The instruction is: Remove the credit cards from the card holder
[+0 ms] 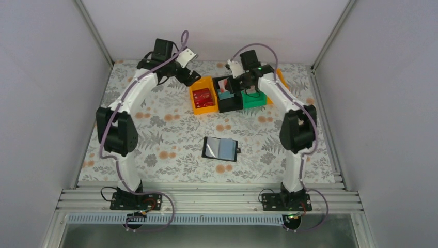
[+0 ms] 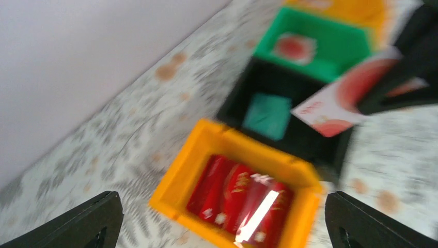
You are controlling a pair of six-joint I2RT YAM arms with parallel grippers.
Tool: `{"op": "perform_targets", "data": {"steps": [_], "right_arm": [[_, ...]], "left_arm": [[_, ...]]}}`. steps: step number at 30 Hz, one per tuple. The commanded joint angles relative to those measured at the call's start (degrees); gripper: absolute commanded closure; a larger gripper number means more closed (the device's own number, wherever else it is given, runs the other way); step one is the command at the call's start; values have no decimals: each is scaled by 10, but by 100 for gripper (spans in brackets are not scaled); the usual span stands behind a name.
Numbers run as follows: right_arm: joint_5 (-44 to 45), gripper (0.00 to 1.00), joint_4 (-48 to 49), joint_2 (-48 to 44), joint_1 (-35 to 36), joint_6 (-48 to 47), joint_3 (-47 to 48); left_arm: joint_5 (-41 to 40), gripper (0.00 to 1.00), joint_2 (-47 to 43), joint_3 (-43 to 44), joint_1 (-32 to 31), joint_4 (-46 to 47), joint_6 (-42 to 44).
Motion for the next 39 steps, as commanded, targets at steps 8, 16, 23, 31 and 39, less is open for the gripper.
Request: {"op": "perform_targets", "data": {"steps": [8,16,23,31,39], "right_arm": [[-172,96,-103,-223,60,-210,-11],[-153,96,-110,-236,113,-221,2],[-142,96,-100,-236,128,-224,4],[-158,96,-33,-280,124,-213,-47],[-337,1,290,-380,40,-6,-269]], "left_arm": [[391,19,-84,169,-1,-295,369],[364,44,-98,157,-21,-423,500],[371,72,-101,152,-38,-424,488],[373,98,-111,135,-43,-392,422],[527,98,-140,110,-13,-163,82]]}}
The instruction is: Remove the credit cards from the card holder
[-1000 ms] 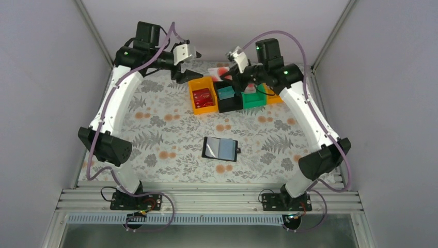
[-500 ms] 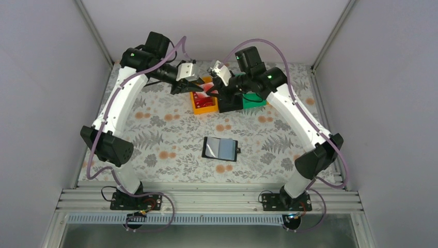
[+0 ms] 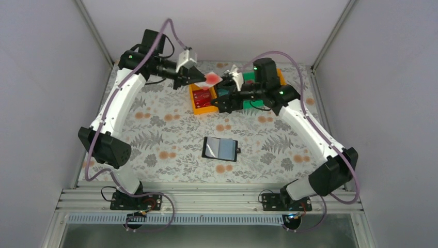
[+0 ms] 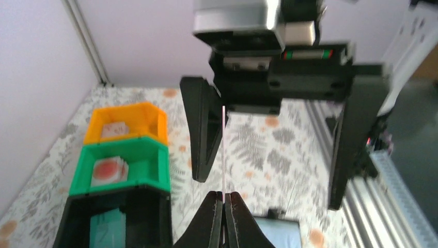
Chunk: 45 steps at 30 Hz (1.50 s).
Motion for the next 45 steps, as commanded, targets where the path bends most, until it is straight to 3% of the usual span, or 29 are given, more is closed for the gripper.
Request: {"op": "perform_targets", "data": {"steps": [1,3,8,12,18,22,27,28,29,30,31,34,36,45], "right_arm": [[-140,1,266,-47,-43,175,-88],[-160,1,373,-57,-45,250,-117],[-139,8,486,-68,-45,341,-134],[-126,29,569,-74,-46,402,-148],[-129,65,580,-63,-46,423,-144],[-136,95,563,-54,-46,424,-132],[-123,96,546,-42,-56,453,-135],[-122,96,542,-36,-65,471,-136],[-115,96,536,-26,-76,490,-137],[-102,96,519,-18,-89,514,-139],[-91,96,506,-10,-107,542,-143],[-51,96,456,14,-171,654,-162],[-28,96,395,42,-207,699,-154],[215,96,287,178,-242,724,-46]], "left_arm": [[154,98,-29,-5,13,159,-218],[203,98,-28,-6,13,179,-249],[211,98,-22,-2,11,194,-276],[209,98,-19,2,7,190,-269],[205,98,-21,-2,7,180,-259],[199,98,-20,-2,3,179,-258],[157,97,-20,-12,-5,202,-290],[115,82,-20,-19,-5,223,-319],[51,42,-21,-27,-4,241,-356],[-28,12,-21,-34,-3,247,-378],[-106,1,-21,-42,-1,245,-382],[-340,0,-26,-74,9,223,-345],[-420,0,-29,-93,15,210,-319],[-475,0,-87,-215,29,221,-285]]}}
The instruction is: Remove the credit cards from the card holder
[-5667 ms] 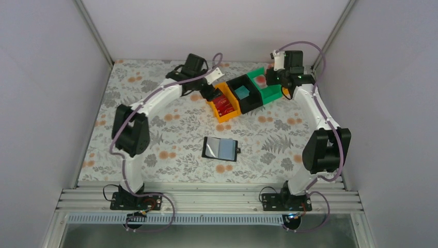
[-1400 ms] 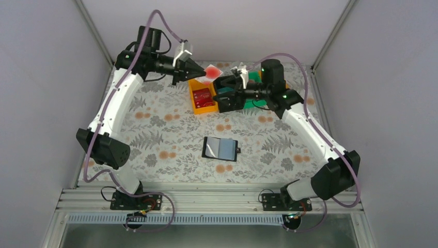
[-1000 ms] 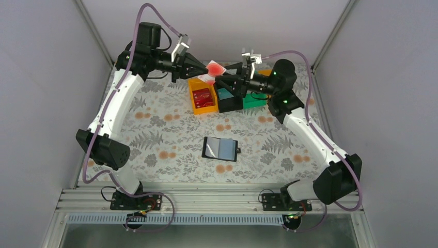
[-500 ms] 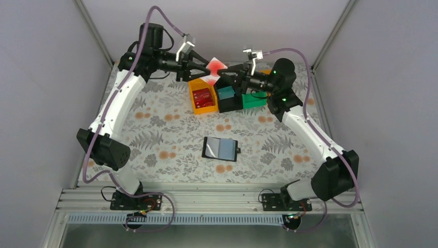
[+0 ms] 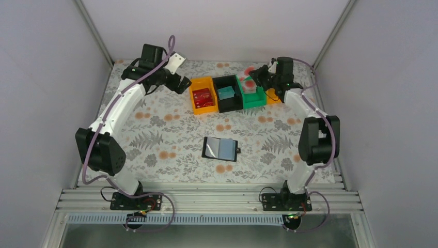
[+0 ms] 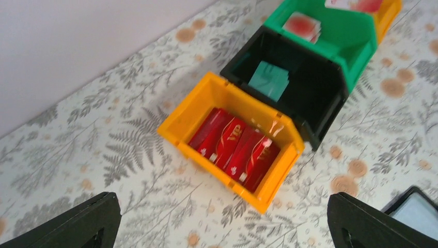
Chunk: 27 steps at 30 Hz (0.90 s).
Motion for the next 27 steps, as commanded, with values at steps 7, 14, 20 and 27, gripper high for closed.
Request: {"op": "perform_targets", "data": {"steps": [7,14,20,27], "right_arm": [[205,96,-42,121,-19,111,100],[210,96,-75,177,-6,93,157],[219,96,-68,180,9,116,126],[220,96,-62,199,27,128,133]], "left_arm": [[-67,0,-59,-75,14,9,26],[-58,0,-51,-88,27,14,16],[-53,0,-40,-89,34,16,3],[-44,0,-37,-96,41,18,-3]]}}
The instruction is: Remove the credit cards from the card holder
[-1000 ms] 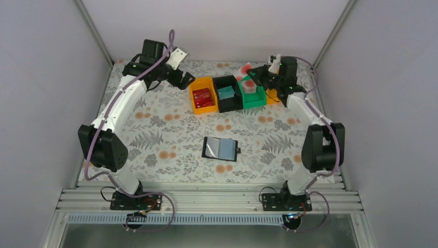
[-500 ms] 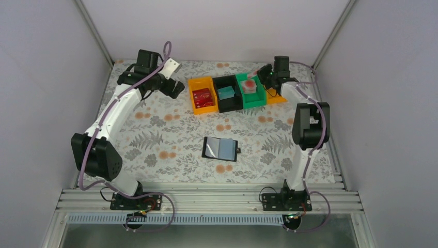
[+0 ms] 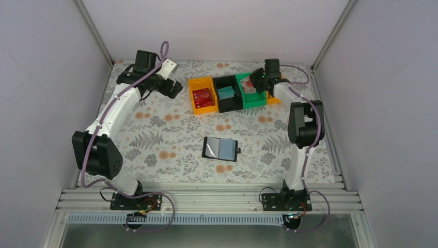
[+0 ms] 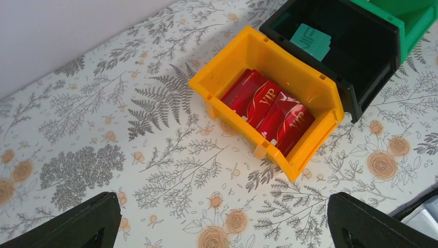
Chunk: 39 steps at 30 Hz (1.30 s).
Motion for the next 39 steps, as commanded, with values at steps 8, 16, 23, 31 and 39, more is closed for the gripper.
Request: {"op": "perform_targets", "data": {"steps": [8,16,23,31,39], "right_arm": [[21,96,17,35,12,30,14],[20,96,29,59,13,43,34],[13,96,38,71,13,51,37],[12,62,-2,53,13,42,50],[29,53,-35,10,14,39,37]], "left_arm": [[14,0,4,-10,8,9,-12],[22,0,3,-15,9,8,-14],[23,0,2,-16,11,8,-13],[23,0,4,-13,13,8,-13],[27,0,3,-11,13,8,-14]]}}
